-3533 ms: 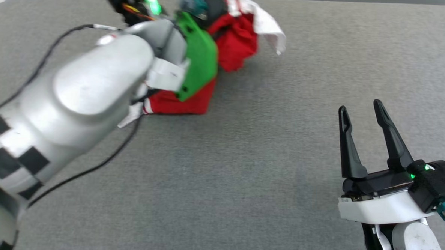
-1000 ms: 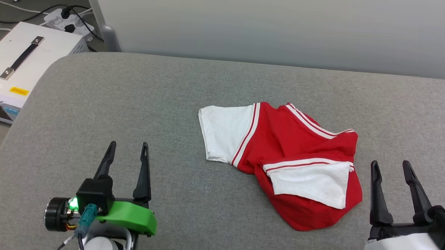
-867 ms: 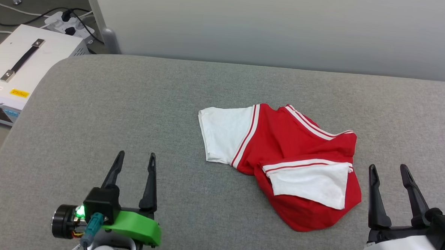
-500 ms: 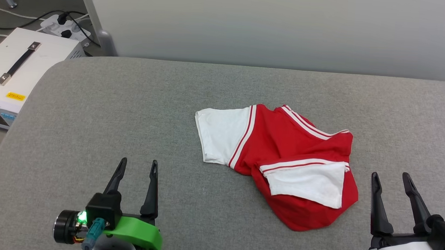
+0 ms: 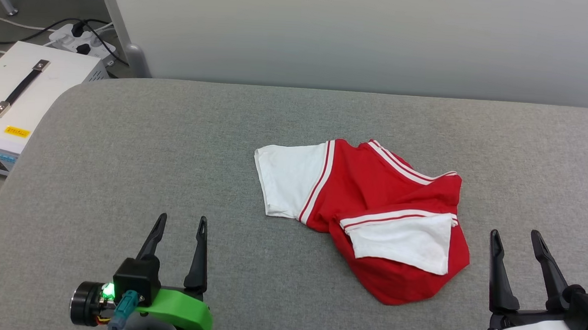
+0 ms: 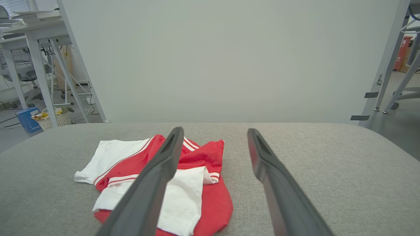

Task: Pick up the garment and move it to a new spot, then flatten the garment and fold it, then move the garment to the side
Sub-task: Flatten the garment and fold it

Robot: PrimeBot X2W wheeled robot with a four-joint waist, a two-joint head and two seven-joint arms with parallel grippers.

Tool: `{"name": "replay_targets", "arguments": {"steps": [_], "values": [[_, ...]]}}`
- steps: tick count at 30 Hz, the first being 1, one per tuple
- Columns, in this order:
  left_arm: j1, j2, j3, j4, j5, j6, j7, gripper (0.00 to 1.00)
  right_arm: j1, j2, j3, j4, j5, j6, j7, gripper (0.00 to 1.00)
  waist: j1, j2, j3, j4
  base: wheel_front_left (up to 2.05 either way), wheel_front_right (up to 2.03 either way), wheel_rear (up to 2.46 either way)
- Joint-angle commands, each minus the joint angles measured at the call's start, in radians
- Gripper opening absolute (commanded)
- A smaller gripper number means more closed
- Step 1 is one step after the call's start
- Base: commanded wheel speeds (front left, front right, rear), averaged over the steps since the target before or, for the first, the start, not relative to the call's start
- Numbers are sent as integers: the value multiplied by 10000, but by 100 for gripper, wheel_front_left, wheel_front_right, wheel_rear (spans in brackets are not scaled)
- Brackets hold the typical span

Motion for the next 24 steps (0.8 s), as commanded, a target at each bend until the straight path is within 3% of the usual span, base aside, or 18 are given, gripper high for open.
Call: {"name": "replay_targets", "arguments": {"steps": [1,24], "values": [[162,-67,61,36,106,-62,-57,100,97,-16,-2,32,30,-9,-48,100,0,0,0,-1,0,0,0],[172,-218,277,232,325,-211,-57,100,-56,-16,51,-66,-27,-9,-48,100,0,0,-4,-42,0,0,0]]}}
